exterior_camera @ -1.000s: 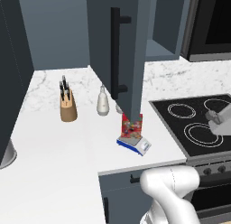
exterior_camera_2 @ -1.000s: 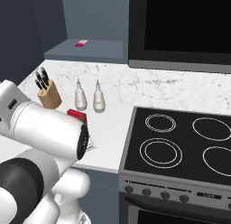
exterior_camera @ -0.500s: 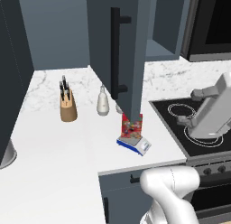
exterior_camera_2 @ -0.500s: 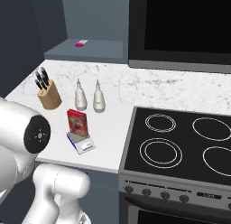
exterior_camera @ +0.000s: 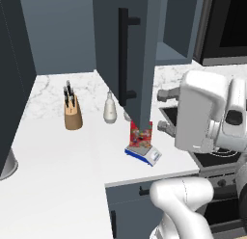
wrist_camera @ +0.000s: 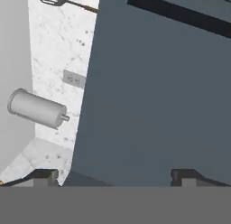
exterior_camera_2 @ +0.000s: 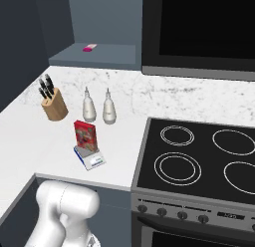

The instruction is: Pick the cereal and place it on the digital scale for weighing, and close the cabinet.

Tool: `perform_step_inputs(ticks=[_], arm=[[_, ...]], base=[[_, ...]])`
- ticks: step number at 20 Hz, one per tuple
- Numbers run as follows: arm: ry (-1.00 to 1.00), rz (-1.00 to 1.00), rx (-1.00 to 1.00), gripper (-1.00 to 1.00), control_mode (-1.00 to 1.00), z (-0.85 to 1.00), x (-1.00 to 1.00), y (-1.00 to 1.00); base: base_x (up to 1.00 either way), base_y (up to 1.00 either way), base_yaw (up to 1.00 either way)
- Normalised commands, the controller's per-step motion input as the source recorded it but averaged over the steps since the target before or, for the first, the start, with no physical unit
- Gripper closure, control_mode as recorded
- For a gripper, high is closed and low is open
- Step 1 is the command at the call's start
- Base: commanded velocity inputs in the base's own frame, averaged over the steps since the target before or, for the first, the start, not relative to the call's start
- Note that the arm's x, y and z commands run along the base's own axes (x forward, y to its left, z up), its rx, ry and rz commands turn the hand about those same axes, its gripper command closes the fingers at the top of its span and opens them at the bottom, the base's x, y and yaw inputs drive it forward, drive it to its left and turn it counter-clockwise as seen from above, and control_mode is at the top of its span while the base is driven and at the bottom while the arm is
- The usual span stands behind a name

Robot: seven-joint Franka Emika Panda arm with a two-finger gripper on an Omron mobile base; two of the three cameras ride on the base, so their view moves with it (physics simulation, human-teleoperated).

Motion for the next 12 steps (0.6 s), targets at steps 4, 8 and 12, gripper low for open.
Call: perform_step_inputs(ticks=[4, 8, 12], arm=[[-0.02, -0.61, 0.23, -1.00, -1.00, -0.75, 0.00, 0.81], [-0.07, -0.58, 0.30, -1.00, -1.00, -0.80, 0.02, 0.62], [-0.10, -0.20, 0.21, -1.00, -1.00, -0.20, 0.37, 0.03]], base=[[0.00, 0.00, 0.00], [0.00, 0.00, 0.00], [0.00, 0.00, 0.00]])
